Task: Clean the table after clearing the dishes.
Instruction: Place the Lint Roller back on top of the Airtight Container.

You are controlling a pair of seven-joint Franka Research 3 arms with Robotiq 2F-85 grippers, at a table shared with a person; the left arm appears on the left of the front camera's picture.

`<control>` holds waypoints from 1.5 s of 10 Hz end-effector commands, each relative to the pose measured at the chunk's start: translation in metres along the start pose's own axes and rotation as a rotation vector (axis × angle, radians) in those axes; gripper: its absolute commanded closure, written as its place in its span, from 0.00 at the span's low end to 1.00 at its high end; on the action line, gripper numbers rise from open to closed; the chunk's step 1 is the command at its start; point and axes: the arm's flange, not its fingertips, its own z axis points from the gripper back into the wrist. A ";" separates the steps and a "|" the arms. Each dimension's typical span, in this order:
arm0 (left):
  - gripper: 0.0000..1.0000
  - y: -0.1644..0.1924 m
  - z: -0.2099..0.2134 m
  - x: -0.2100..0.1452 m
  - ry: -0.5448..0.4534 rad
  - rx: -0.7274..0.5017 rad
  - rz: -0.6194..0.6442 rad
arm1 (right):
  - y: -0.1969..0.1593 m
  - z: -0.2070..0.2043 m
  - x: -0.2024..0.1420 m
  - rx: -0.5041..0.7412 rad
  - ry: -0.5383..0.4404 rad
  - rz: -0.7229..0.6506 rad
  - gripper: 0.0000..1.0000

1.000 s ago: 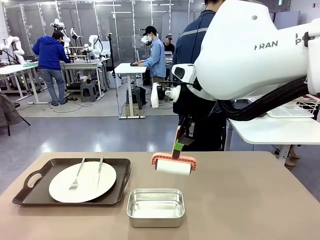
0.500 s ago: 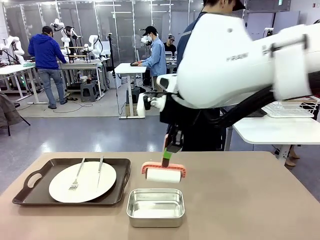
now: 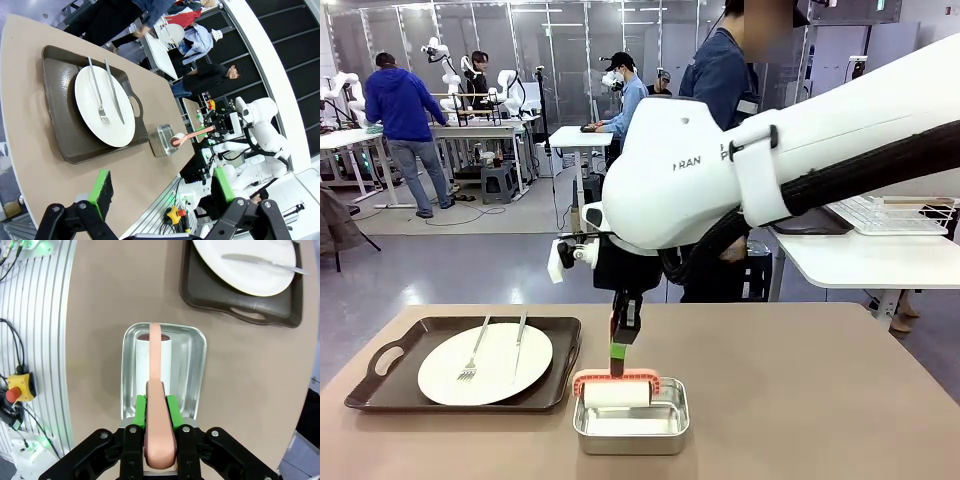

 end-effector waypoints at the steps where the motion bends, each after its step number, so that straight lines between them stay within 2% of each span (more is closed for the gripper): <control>1: 0.00 -0.003 0.003 -0.002 0.002 -0.001 -0.001 | -0.009 -0.003 0.001 0.039 0.018 0.022 0.79; 8: 0.00 -0.003 0.003 -0.002 0.002 -0.001 -0.001 | -0.061 -0.061 -0.012 0.115 0.018 -0.009 0.79; 14: 0.00 -0.003 0.003 -0.002 0.002 -0.001 -0.001 | -0.101 -0.087 -0.021 0.127 0.051 -0.054 0.79; 15: 0.00 -0.003 0.003 -0.002 0.002 -0.001 -0.001 | -0.102 -0.085 -0.022 0.114 0.054 -0.053 0.74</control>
